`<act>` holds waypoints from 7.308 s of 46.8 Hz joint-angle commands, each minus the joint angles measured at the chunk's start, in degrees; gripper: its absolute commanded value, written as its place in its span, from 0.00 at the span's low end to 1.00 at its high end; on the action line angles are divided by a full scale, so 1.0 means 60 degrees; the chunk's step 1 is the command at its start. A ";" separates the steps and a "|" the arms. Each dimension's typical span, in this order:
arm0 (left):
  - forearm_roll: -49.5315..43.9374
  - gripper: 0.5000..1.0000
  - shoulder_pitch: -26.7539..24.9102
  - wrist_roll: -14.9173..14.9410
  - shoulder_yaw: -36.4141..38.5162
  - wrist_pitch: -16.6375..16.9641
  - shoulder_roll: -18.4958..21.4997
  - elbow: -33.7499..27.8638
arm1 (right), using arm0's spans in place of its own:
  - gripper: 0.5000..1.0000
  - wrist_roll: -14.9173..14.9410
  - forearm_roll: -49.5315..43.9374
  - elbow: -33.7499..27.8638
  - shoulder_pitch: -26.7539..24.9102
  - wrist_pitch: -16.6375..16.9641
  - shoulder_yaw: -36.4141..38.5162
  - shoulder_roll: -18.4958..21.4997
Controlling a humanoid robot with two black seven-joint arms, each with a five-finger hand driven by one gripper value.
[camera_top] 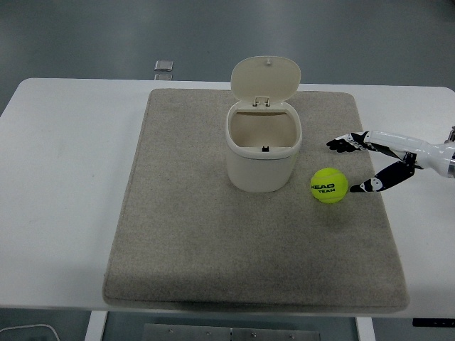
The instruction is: Pick up the tennis ball and place it in the box.
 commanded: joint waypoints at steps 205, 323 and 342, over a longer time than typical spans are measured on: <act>0.0000 0.98 -0.0001 0.0000 -0.0002 -0.0001 0.0000 0.0000 | 0.00 0.0529 0.0098 0.0394 0.2401 0.0088 0.0057 0.1516; 0.0000 0.98 -0.0001 0.0000 -0.0002 -0.0001 0.0000 0.0000 | 0.76 0.0470 0.0610 0.0160 0.2152 0.0673 0.0028 0.1517; 0.0000 0.98 -0.0001 0.0000 -0.0002 -0.0001 0.0000 0.0000 | 0.76 0.0455 0.2778 0.0219 0.1918 0.2359 0.0101 0.0022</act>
